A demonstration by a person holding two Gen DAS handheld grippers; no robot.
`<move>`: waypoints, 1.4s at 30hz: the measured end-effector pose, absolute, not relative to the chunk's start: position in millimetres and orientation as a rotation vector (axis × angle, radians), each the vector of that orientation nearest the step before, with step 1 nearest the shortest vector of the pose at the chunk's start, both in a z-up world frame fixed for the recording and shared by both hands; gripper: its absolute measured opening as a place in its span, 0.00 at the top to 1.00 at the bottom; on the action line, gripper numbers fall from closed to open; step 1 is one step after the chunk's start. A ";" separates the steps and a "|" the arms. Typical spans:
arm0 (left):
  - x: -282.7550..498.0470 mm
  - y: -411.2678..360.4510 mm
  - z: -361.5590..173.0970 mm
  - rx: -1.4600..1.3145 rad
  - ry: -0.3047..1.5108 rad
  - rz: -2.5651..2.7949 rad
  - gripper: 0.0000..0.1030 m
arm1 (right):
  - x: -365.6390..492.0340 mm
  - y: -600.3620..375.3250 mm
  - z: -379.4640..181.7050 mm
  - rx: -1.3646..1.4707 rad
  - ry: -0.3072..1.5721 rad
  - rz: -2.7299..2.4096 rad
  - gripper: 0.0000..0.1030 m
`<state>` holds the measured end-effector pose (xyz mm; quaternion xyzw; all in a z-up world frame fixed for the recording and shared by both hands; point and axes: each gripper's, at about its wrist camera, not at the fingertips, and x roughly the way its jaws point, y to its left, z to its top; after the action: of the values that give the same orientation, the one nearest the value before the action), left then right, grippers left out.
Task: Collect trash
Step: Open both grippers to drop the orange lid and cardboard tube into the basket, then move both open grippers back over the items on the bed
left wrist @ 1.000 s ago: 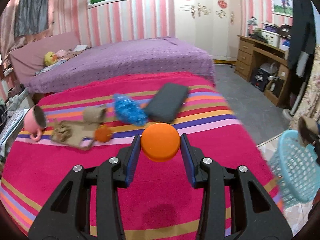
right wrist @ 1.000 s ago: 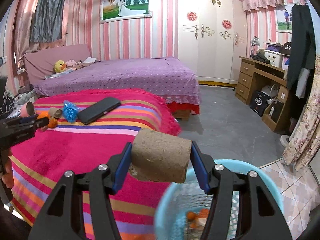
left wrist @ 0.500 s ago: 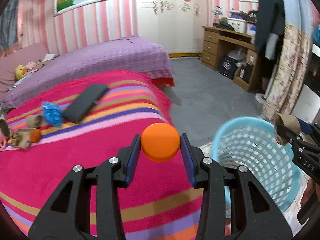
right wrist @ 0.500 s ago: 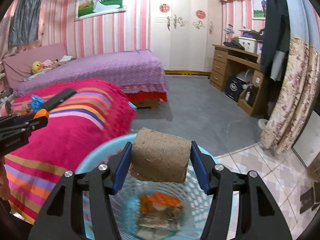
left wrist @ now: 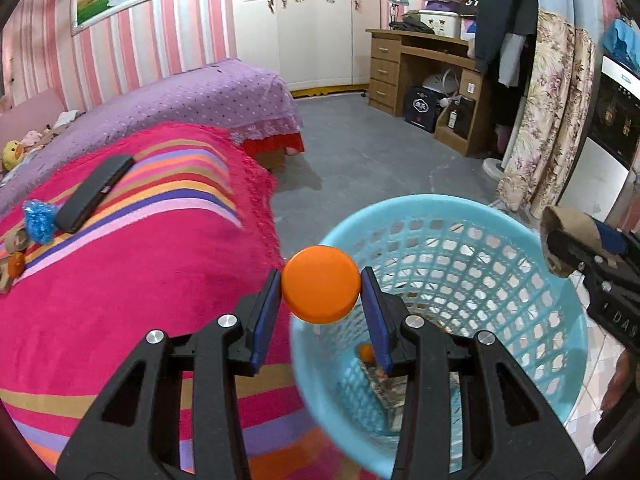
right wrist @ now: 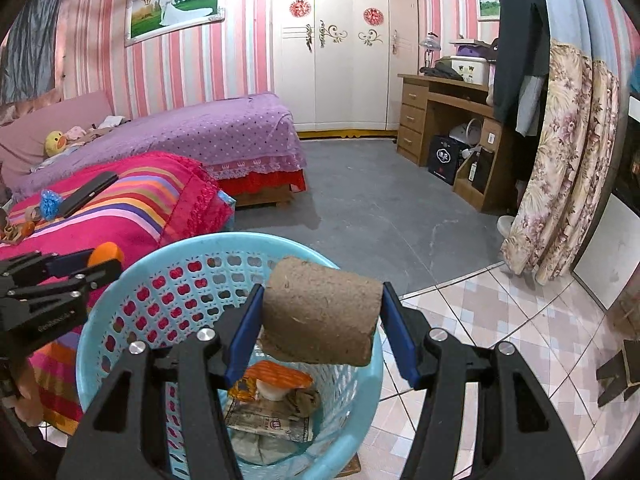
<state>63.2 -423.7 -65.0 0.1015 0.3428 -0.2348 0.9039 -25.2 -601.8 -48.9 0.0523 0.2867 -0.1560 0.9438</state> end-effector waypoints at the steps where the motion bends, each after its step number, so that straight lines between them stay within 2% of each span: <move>1: 64.1 -427.3 -65.5 0.209 0.714 -0.490 0.62 | -25.3 -601.3 -48.6 0.107 0.583 -0.317 0.44; 4: 65.7 -435.3 -65.0 0.214 0.716 -0.508 0.62 | -24.6 -601.9 -53.6 0.111 0.584 -0.308 0.44; 5: 66.9 -437.4 -64.2 0.216 0.718 -0.517 0.58 | -24.7 -602.1 -55.2 0.109 0.585 -0.306 0.44; 6: 67.9 -438.1 -63.6 0.217 0.722 -0.522 0.44 | -24.6 -602.4 -56.9 0.109 0.584 -0.303 0.44; 7: 69.8 -437.8 -62.1 0.217 0.723 -0.528 0.38 | -24.8 -603.1 -58.7 0.112 0.584 -0.299 0.44; 12: 73.6 -424.5 -54.4 0.225 0.684 -0.491 0.20 | -22.1 -601.5 -61.7 0.118 0.588 -0.289 0.44; 17: 81.1 -396.6 -55.2 0.207 0.692 -0.441 0.14 | -13.6 -592.8 -62.4 0.101 0.598 -0.274 0.43; 19: 83.0 -385.8 -55.5 0.198 0.700 -0.430 0.13 | -9.3 -586.4 -62.8 0.084 0.604 -0.280 0.40; 21: 85.4 -375.9 -54.2 0.193 0.701 -0.419 0.13 | -7.8 -584.5 -62.8 0.085 0.610 -0.287 0.21; 24: 87.6 -356.7 -49.5 0.180 0.693 -0.392 0.11 | -6.4 -577.4 -59.5 0.081 0.610 -0.294 0.18; 27: 90.2 -340.7 -44.5 0.165 0.692 -0.373 0.11 | -4.5 -567.8 -52.7 0.076 0.591 -0.319 0.08; 31: 93.9 -315.5 -38.4 0.149 0.687 -0.339 0.09 | 0.7 -556.0 -41.7 0.080 0.569 -0.337 0.05; 42: 104.8 -237.3 -16.8 0.110 0.654 -0.258 0.07 | 33.8 -495.6 -15.0 0.108 0.517 -0.303 0.05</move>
<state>104.8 -237.3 -16.8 0.0538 0.3202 -0.1262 0.9374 33.8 -495.6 -15.0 0.0534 0.2544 -0.1491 0.9540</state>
